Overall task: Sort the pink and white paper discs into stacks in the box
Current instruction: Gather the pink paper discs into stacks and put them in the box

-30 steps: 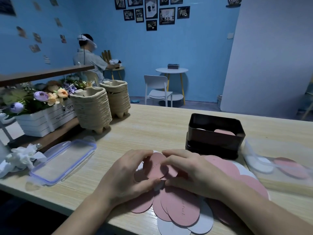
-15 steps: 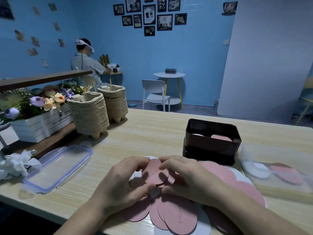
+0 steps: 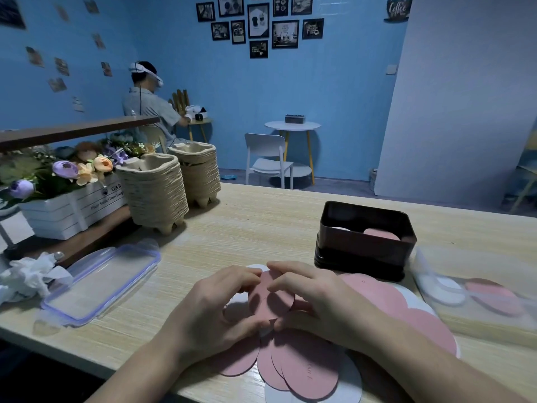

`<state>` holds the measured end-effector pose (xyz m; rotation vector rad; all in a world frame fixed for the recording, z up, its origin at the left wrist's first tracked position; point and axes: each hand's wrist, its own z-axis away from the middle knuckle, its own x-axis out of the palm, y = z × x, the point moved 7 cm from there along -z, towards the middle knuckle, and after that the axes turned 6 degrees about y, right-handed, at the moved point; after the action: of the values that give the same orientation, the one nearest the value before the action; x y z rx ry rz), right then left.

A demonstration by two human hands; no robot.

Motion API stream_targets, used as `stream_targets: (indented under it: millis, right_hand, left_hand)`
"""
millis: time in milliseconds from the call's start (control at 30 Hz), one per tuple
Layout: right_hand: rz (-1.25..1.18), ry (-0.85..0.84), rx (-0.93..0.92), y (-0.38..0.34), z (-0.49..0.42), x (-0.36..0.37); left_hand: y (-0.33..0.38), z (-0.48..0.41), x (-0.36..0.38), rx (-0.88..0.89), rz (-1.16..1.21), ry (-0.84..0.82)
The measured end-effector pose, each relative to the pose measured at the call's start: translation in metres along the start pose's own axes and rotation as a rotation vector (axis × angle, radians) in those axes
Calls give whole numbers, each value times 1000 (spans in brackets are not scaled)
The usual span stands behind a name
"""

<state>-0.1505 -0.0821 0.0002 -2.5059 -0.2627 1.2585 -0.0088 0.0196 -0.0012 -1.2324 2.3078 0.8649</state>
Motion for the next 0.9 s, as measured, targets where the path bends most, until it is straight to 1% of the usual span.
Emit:
stream_targets:
  millis: [200,400,567,733,900]
  right_hand:
    - [-26,50,-46,-4,0,-6]
    - [-52,14,-26,-4,0,-5]
    - [8,-27,-38,-4,-1,-4]
    - [62,2,-48,-5,0,-5]
    - [85,14,-62,-4,4,-5]
  left_hand:
    - [-2,1,0,-41,15,-42]
    - [0,-1,1,-22,1,-46]
    - [-4,1,6,-14,-12,-92]
    - [2,-2,4,-2,1,-80]
    - [-2,1,1,-64,0,-96]
